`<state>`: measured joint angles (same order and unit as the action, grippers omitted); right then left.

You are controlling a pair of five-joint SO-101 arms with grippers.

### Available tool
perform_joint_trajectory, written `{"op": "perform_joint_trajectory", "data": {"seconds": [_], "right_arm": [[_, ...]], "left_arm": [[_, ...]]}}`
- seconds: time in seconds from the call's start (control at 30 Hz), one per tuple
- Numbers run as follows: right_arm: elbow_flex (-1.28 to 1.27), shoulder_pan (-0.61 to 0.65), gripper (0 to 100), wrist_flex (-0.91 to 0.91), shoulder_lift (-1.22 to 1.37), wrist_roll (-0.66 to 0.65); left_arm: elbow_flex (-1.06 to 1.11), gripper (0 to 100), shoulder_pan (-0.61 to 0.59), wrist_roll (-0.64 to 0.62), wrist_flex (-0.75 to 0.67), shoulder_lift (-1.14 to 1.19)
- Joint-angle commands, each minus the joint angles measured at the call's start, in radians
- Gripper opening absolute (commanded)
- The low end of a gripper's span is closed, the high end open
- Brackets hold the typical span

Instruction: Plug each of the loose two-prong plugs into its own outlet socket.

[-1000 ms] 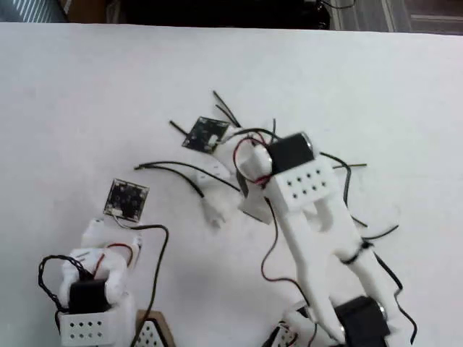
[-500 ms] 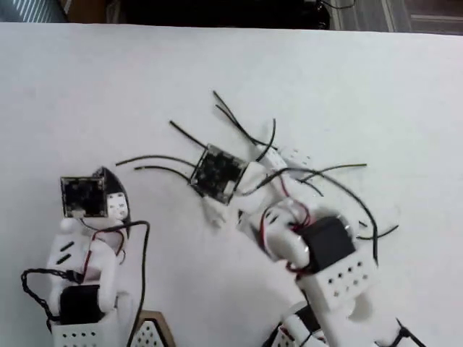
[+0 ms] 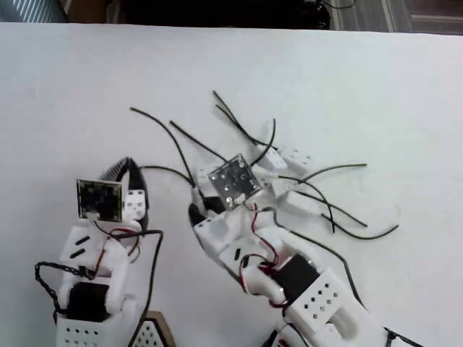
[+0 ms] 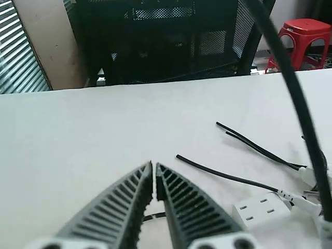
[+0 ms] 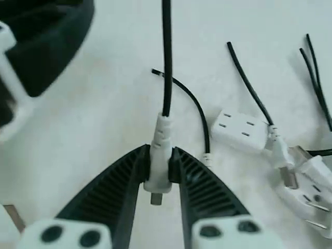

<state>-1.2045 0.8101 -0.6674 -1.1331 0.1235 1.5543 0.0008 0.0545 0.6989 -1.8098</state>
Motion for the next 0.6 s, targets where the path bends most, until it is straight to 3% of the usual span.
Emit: {"op": "perform_joint_trajectory", "data": {"seconds": [0.0, 0.23, 0.33, 0.57], "right_arm": [[-0.014, 0.054, 1.8, 0.073, -0.021, 0.043], [-0.044, 0.087, 1.8, 0.096, -0.021, 0.043], [-0.044, 0.087, 1.8, 0.091, -0.021, 0.043], [-0.046, 0.087, 1.7, 0.091, -0.021, 0.037]], "left_arm": [[0.041, 16, 0.01, -0.009, -0.087, -0.008], [0.06, 18, 0.096, 0.008, -0.097, -0.008], [0.06, 18, 0.168, 0.083, -0.089, -0.008], [-0.029, 18, 0.248, 0.124, 0.048, -0.008]]}}
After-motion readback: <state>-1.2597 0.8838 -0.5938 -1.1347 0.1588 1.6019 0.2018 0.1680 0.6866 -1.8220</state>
